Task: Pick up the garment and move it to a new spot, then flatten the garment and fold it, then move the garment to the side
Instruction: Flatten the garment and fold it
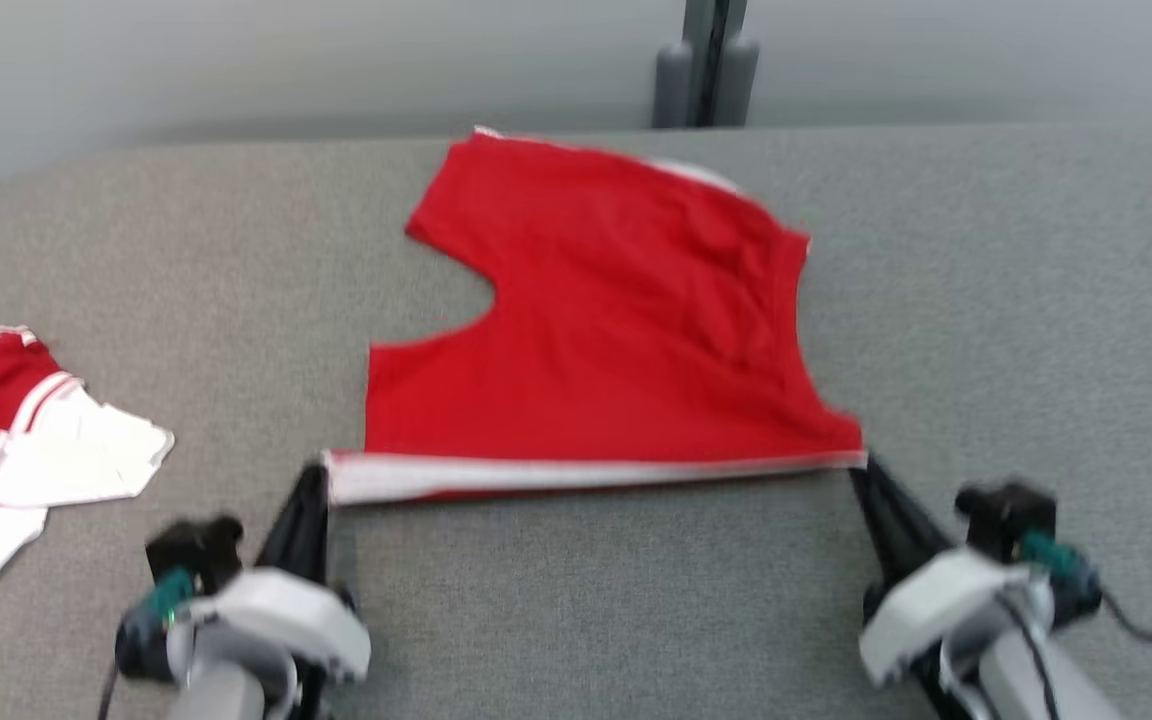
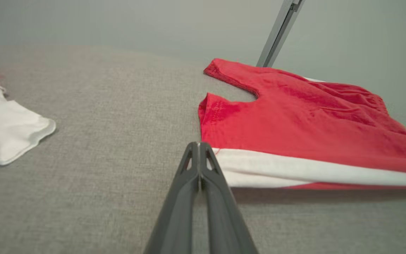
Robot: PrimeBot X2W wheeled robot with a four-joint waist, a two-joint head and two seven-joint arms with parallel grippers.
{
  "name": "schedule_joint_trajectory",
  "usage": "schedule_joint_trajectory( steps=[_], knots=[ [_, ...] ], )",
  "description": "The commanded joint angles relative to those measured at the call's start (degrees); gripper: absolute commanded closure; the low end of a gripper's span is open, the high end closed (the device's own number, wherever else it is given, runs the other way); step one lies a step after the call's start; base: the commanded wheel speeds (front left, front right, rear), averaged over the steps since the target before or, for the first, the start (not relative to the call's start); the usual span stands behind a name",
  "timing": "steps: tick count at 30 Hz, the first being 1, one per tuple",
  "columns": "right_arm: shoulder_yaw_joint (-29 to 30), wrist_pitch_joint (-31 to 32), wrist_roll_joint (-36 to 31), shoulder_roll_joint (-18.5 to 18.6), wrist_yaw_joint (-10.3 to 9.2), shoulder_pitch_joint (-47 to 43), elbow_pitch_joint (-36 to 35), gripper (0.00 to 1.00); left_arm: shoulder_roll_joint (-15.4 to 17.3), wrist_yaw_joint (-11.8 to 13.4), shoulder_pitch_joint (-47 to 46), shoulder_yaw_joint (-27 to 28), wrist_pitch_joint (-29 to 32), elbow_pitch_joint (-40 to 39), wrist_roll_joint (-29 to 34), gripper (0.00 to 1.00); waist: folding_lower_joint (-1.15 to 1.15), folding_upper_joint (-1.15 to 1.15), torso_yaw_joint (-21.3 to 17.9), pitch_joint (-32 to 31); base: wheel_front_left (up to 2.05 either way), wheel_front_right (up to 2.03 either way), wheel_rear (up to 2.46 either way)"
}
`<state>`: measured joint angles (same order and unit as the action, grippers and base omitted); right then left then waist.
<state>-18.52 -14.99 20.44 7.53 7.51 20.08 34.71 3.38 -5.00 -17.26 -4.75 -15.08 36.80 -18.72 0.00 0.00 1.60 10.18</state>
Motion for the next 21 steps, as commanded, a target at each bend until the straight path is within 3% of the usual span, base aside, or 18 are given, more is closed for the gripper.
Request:
schedule_joint_trajectory(
  steps=[1, 8, 21],
  knots=[
    [0.2, -0.3, 0.3, 0.3, -0.03, -2.8, 0.1, 1.00, 0.6, 0.0, 2.2, 1.1, -0.1, 0.0, 0.2, 1.00, 0.00, 0.00, -1.0, -3.8, 0.00, 0.00, 0.00],
    [0.9, -0.3, 0.6, -0.7, -0.10, -13.9, -0.2, 1.00, 0.0, -0.2, 14.2, 2.3, -0.1, -1.3, 1.6, 1.00, 0.00, 0.00, -1.6, -10.6, 0.00, 0.00, 0.00],
    [4.2, -0.3, 0.6, -2.7, -0.18, -21.3, -3.6, 1.00, 0.0, -0.5, 20.8, 4.7, -0.1, -4.4, 3.1, 1.00, 0.00, 0.00, -1.1, -14.5, 0.00, 0.00, 0.00]
  ],
)
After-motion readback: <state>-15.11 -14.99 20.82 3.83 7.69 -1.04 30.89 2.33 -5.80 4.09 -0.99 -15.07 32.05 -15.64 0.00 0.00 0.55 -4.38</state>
